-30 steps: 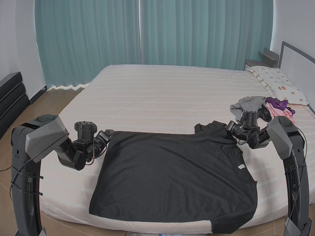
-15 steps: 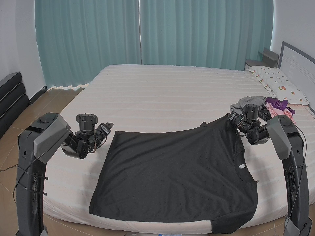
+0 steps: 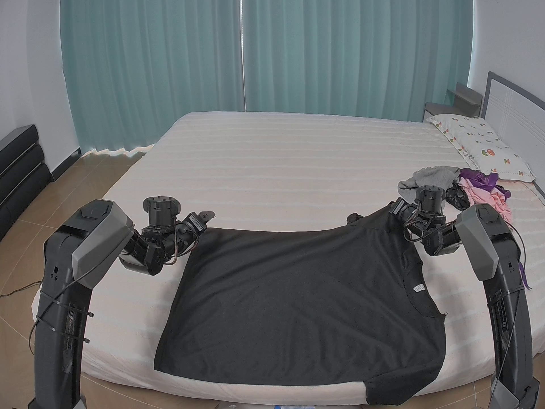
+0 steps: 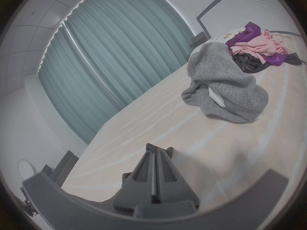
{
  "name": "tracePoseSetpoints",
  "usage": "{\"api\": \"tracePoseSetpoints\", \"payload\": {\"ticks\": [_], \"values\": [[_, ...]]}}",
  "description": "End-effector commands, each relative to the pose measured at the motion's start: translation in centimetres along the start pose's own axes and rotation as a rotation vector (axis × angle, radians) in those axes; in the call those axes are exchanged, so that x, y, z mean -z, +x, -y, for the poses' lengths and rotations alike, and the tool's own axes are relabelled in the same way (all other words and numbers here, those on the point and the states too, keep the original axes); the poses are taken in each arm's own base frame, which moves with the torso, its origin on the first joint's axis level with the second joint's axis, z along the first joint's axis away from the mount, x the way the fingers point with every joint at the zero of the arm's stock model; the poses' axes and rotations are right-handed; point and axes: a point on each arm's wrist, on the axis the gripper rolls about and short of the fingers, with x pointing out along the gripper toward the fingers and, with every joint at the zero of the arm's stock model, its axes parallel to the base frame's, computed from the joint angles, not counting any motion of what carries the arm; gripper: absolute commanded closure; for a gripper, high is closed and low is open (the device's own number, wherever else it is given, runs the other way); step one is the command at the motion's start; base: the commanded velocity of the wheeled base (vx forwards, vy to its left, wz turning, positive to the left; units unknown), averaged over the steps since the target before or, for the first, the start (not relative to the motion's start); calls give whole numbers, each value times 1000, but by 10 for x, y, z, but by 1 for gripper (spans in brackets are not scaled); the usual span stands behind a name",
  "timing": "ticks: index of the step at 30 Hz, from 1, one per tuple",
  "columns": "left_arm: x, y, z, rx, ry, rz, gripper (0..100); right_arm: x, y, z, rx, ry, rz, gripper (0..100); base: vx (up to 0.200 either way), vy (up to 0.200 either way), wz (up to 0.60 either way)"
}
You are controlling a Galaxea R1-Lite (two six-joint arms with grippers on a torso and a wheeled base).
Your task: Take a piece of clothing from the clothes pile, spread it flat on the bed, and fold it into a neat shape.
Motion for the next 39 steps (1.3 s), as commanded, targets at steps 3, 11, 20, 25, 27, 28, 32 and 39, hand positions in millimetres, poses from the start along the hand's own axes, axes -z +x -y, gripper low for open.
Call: {"api": "tracePoseSetpoints", "payload": {"ticks": [3, 11, 20, 25, 27, 28, 32, 39], "values": [[16, 17, 1, 18, 11, -12, 0, 5, 1, -2, 6, 0, -6, 100, 0, 0, 0], [13, 22, -3, 7, 17, 20, 0, 6, 1, -1, 8, 1, -6, 100, 0, 0, 0], [6, 24, -6, -7, 33, 57, 0, 5, 1, -3, 5, 1, -5, 100, 0, 0, 0], [11, 29, -11, -17, 67, 51, 0, 4, 1, -3, 2, 2, -1, 100, 0, 0, 0], [12, 29, -11, -19, 74, 48, 0, 5, 1, -3, 2, 2, -1, 100, 0, 0, 0], [14, 30, -13, -22, 80, 42, 0, 5, 1, -3, 1, 2, -2, 100, 0, 0, 0], [17, 32, -15, -36, 95, 24, 0, 5, 1, -3, 1, 2, -2, 100, 0, 0, 0], [18, 35, -17, -43, 94, 21, 100, 6, 2, -4, -1, 1, -3, 100, 0, 0, 0]]}}
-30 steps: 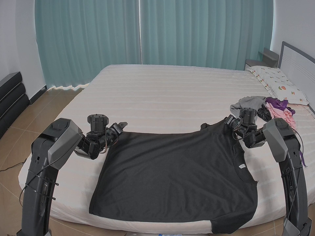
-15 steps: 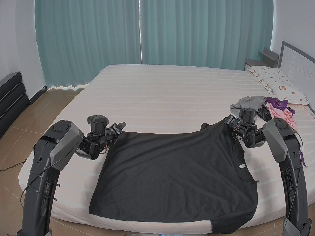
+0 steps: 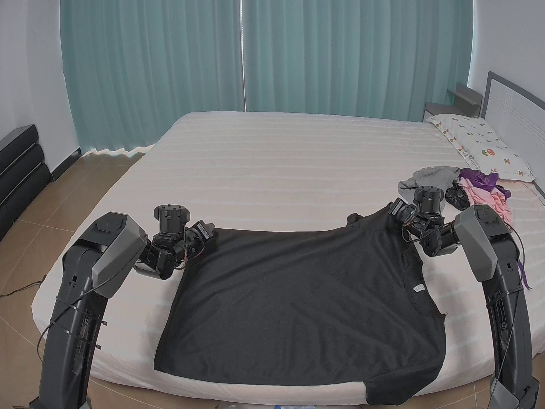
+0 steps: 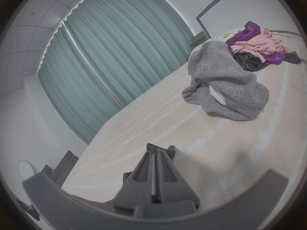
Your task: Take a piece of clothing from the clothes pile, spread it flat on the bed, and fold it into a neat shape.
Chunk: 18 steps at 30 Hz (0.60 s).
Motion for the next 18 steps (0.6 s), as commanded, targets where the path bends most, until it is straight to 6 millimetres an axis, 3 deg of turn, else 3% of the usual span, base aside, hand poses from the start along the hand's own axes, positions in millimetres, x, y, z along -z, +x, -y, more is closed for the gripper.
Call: {"api": "tracePoseSetpoints", "payload": {"ticks": [1, 8, 18], "values": [[2, 2, -2, -2, 0, 1, 100, 1, 0, 0, -1, 1, -3, 100, 0, 0, 0], [-19, 4, 4, -9, -6, 92, 100, -2, 0, -2, -19, -1, 24, 100, 0, 0, 0], [-34, 1, -8, -53, -22, 148, 100, -18, 8, -10, -40, -7, 126, 100, 0, 0, 0]]}}
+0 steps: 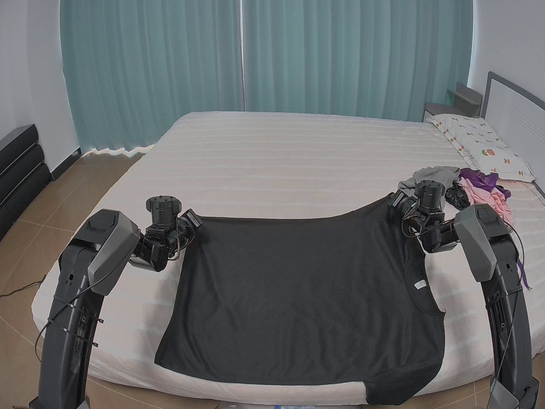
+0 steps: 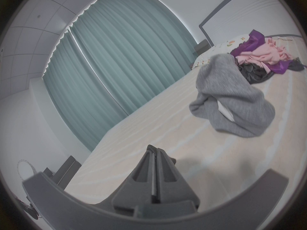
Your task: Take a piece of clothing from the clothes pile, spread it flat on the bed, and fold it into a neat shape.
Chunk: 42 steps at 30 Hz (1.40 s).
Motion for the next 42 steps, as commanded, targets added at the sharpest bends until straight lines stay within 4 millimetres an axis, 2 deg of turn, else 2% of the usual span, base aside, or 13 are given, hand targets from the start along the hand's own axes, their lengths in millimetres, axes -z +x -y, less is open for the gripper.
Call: {"api": "tracePoseSetpoints", "payload": {"ticks": [1, 23, 24, 25, 28, 30, 32, 33, 35, 36, 37, 39, 42], "values": [[-8, 0, -6, -17, -7, 23, 100, -5, 7, -4, -10, -4, 49, 100, 0, 0, 0], [8, 5, -11, -23, -6, -11, 100, 37, 15, 17, 32, -10, -31, 100, 0, 0, 0], [8, 5, -11, -23, -6, -11, 100, 37, 15, 17, 32, -10, -31, 0, 0, 0, 0], [8, 5, -11, -23, -6, -11, 0, 37, 15, 17, 32, -10, -31, 0, 0, 0, 0], [11, 6, -14, -30, -7, -16, 0, 41, 15, 19, 46, -7, -51, 0, 0, 0, 0], [8, 4, -13, -32, -7, -13, 0, 35, 15, 16, 41, -7, -41, 0, 0, 0, 0], [9, 3, -13, -38, -7, -18, 0, 27, 14, 13, 40, -4, -23, 0, 0, 0, 0], [6, 0, -13, -42, -7, -18, 0, 15, 12, 8, 37, -3, 1, 0, 0, 0, 0], [-5, -8, -8, -40, -9, -8, 0, 1, 4, 1, 43, -2, 8, 0, 0, 0, 0], [-5, -8, -8, -40, -9, -8, 0, 1, 4, 1, 43, -2, 8, 0, 0, 0, 0], [-19, -19, -2, -37, -12, 6, 0, -15, -9, -3, 54, 2, 6, 0, 0, 0, 0], [-34, -35, 6, -36, -17, 17, 0, -27, -27, -4, 77, 8, -19, 0, 0, 0, 0], [-49, -60, 10, -45, -22, 11, 0, -33, -54, -4, 97, 12, -72, 0, 0, 0, 0]]}}
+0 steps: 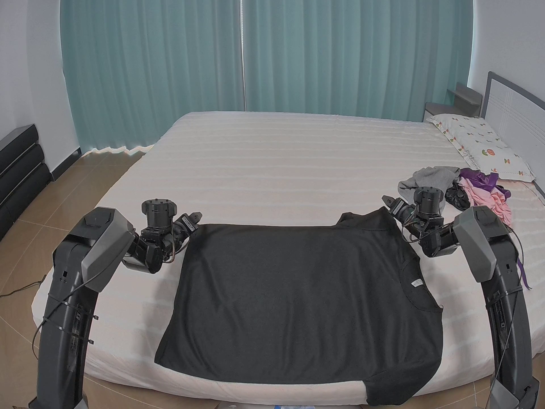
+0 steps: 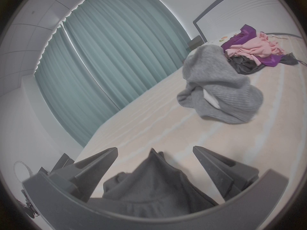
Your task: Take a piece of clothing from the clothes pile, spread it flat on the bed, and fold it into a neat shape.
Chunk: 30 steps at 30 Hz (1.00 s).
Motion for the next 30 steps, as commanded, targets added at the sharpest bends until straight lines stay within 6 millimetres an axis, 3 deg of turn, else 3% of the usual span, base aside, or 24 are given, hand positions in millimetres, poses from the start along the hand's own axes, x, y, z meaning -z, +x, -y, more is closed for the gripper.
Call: {"api": "tracePoseSetpoints", "payload": {"ticks": [1, 4, 6, 7, 9, 16, 17, 20, 24, 30], "values": [[-49, -65, 21, 2, -13, 24, 0, -44, -70, -11, 29, 11, -47, 0, 0, 0, 0], [-51, -101, 23, 6, -16, -37, 0, -49, -108, -8, 21, 23, -84, 0, 0, 0, 0], [-50, -106, 22, 6, -16, -51, 0, -49, -114, -7, 19, 25, -95, 0, 0, 0, 0], [-44, -142, 19, 17, -18, -118, 0, -38, -150, -4, 28, 32, -174, 0, 0, 0, 0], [-40, -171, 17, 31, -23, -157, 0, -33, -178, -4, 10, 40, -211, 0, 0, 0, 0], [-8, -241, 2, -33, -34, -278, 0, -3, -260, 6, 26, 49, -311, 0, 0, 0, 0], [-8, -241, 2, -33, -34, -278, 0, -3, -260, 6, 26, 49, -311, 0, 0, 0, 0], [7, -266, -2, -58, -97, -326, 0, 13, -294, 13, 45, 61, -373, 0, 0, 0, 0], [22, -278, -8, -91, -163, -384, 0, 25, -316, 24, 88, 86, -416, 0, 0, 0, 0], [37, -287, -16, -85, -201, -458, 0, 38, -331, 24, 70, 241, -494, 0, 0, 0, 0]]}}
